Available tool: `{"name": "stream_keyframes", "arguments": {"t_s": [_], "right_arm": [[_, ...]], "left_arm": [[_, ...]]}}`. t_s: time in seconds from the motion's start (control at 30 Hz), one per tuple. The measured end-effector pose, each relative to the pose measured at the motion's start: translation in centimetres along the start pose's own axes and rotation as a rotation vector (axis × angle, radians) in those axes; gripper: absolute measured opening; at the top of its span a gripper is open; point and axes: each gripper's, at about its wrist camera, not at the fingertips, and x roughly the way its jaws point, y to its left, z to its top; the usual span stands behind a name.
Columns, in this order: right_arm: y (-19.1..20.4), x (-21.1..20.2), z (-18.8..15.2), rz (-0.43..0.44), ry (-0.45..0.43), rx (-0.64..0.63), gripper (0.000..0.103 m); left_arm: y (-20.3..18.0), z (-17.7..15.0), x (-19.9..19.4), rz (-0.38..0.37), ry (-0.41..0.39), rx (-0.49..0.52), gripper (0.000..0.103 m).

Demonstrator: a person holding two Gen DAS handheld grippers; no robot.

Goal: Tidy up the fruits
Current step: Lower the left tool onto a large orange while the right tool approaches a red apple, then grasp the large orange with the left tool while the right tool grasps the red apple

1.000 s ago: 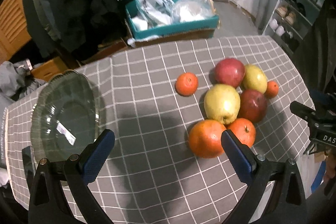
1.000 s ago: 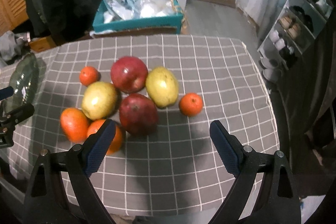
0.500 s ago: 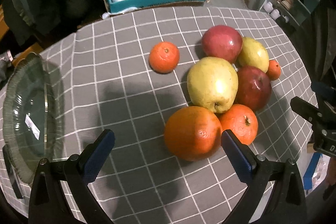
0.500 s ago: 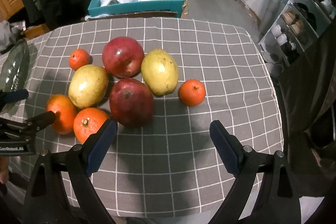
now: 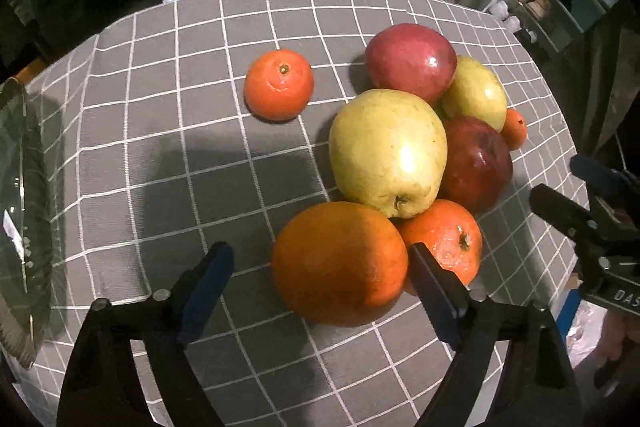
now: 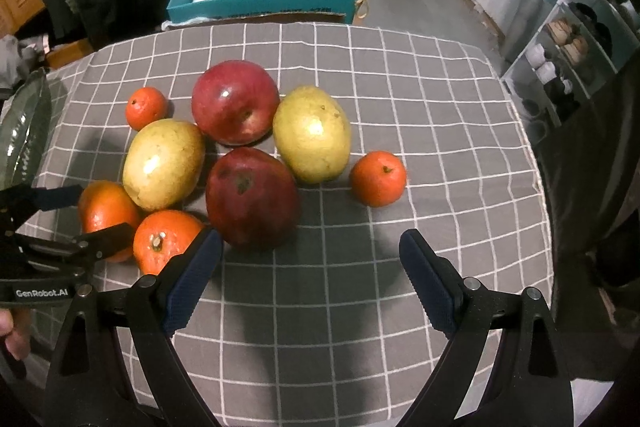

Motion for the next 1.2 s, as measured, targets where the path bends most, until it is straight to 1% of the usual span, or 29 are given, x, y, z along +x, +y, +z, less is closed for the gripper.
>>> {"name": "stream_keyframes", "arguments": {"t_s": [0.03,0.1,0.13,0.3,0.37,0.43,0.47,0.53,0.57,0.67,0.77,0.87,1.1,1.17,1.2], "right_arm": [[0.1,0.2,0.2,0.010,0.005,0.002,0.090],[0.3,0.7,0.4,0.033,0.014,0.003,0.090],[0.3,1.0,0.5,0.043,0.019,0.000,0.090],[1.0,2.9,1.2,0.069,0.055,-0.016,0.090],[1.1,3.5,1.4,0.086,0.072,-0.013,0.090],[1.2,4.0,1.6,0.094,0.081,-0.013,0.090],[1.3,4.2,1.7,0.100,0.085,-0.012,0.088],[1.5,4.6,1.9,0.111,0.098,-0.010,0.086],[1.6,4.9,2.0,0.114,0.103,-0.007,0.086],[1.7,5.5,2.2,0.118,0.116,-0.002,0.084],[1.7,6.0,2.1,0.123,0.133,0.005,0.081],[1.6,6.6,2.1,0.112,0.147,0.014,0.080],[1.3,7.5,2.3,0.124,0.165,0.040,0.078],[1.3,8.0,2.5,0.136,0.174,0.051,0.074],[1.4,8.2,2.7,0.136,0.178,0.057,0.074]], "left_arm": [[0.0,0.0,0.0,-0.019,0.003,-0.005,0.083],[0.2,0.0,-0.2,-0.053,0.011,-0.017,0.073],[0.2,0.0,-0.2,-0.073,0.015,-0.022,0.070],[0.1,-0.1,-0.4,-0.072,0.013,-0.009,0.068],[0.1,-0.1,-0.6,-0.042,0.011,-0.001,0.068],[0.0,0.0,-1.2,0.049,-0.020,0.031,0.068],[0.1,0.0,-1.4,0.080,-0.031,0.040,0.068],[0.8,0.5,-1.8,0.112,-0.040,0.030,0.068],[1.3,0.7,-1.9,0.112,-0.039,0.015,0.068],[2.8,1.1,-1.8,0.069,-0.043,-0.028,0.068],[2.8,1.2,-1.8,0.074,-0.046,-0.016,0.069],[2.2,1.3,-1.4,0.081,-0.045,0.001,0.069],[2.5,1.3,0.3,0.012,-0.010,-0.045,0.070],[2.6,1.3,0.5,0.002,-0.002,-0.046,0.070],[2.7,1.2,0.6,0.000,0.000,-0.043,0.069]]}}
